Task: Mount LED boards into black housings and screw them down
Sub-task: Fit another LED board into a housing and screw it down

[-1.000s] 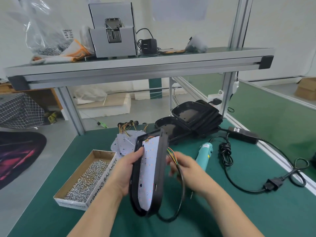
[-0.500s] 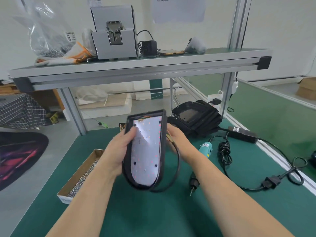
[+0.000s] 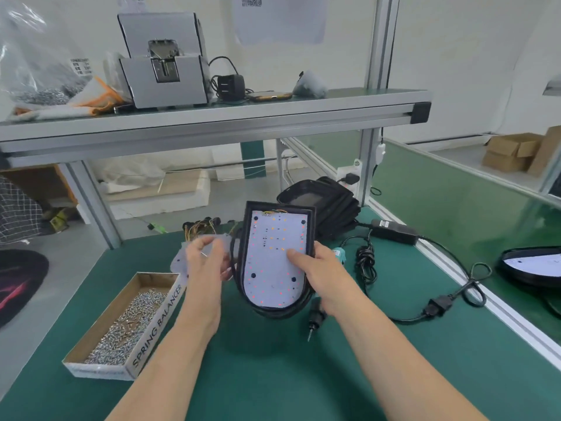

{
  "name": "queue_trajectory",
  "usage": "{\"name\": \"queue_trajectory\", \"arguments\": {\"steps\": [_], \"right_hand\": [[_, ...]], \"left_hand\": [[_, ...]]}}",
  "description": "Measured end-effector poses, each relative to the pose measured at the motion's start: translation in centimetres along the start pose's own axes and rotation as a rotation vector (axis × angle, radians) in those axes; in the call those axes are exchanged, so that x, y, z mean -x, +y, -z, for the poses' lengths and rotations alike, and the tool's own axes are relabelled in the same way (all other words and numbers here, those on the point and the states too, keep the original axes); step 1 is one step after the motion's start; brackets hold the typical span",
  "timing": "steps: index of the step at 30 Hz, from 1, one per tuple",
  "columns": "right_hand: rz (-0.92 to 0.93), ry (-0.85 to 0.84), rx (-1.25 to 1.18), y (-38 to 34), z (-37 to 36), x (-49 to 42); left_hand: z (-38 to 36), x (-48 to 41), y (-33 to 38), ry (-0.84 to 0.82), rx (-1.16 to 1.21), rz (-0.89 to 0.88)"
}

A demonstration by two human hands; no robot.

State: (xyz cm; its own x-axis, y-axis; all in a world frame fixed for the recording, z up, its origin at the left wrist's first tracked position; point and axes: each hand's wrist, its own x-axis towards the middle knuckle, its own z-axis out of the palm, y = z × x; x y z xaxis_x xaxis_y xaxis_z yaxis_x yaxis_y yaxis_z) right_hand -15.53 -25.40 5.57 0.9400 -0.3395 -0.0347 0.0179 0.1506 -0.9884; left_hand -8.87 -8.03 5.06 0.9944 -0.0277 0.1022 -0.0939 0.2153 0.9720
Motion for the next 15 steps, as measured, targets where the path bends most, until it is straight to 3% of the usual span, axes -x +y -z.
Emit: {"name": "queue_trajectory", "arguments": {"steps": [3,7,12,15], "right_hand": [[-0.037,0.211,-0.173,0.0,3.4,0.1],[-0.060,0.413,-0.365,-0.7,8.6,0.7],[-0.010,0.627,-0.322,-1.6,15.3,1.1],[0.008,0.726,-0.300,-1.9,19.3,1.7]], "left_hand": [[0.9,0.0,-2.9,-0.023,-0.209,0.109],[1.9,0.9,-6.6,-0.033,-0.552,0.127],[1.8,1.0,-8.5,-0.030,-0.891,-0.023],[1.5,0.3,-9.1,-0.050,-0.958,-0.075]]}}
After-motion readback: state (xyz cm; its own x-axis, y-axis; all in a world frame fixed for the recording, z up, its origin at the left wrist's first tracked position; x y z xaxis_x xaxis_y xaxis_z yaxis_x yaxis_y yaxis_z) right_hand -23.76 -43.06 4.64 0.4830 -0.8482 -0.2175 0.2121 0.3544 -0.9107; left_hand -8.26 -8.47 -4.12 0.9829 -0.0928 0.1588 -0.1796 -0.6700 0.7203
